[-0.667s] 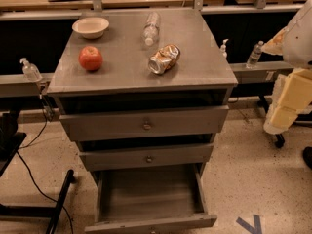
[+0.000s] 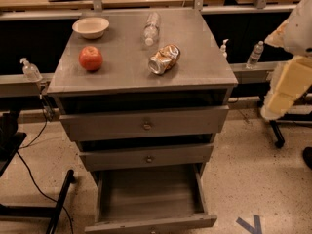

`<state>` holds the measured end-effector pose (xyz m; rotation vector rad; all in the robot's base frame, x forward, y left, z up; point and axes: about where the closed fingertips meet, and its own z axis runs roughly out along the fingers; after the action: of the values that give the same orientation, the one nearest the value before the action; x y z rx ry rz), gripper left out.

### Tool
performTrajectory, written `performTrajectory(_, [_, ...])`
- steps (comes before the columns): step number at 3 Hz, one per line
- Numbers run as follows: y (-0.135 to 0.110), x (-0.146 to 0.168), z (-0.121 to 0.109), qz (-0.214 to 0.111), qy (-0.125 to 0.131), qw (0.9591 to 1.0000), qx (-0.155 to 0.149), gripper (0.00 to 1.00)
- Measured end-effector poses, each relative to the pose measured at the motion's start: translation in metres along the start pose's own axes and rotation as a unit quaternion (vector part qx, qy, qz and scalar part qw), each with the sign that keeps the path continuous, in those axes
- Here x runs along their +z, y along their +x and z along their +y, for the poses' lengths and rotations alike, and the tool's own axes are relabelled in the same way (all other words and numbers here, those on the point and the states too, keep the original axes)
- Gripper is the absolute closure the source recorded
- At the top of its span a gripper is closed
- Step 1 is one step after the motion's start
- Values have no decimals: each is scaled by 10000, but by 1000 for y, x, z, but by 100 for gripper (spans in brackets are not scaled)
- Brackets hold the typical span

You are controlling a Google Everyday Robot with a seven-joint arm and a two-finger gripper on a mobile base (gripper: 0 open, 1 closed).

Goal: Place orange can into bottom drawer

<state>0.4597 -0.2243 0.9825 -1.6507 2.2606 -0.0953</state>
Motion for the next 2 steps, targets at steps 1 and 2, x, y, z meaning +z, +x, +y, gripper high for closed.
performTrajectory(1, [-3, 16, -52, 146, 46, 9984, 550, 0])
performTrajectory(2, [-24, 55, -118, 254, 67, 9904, 1358, 0])
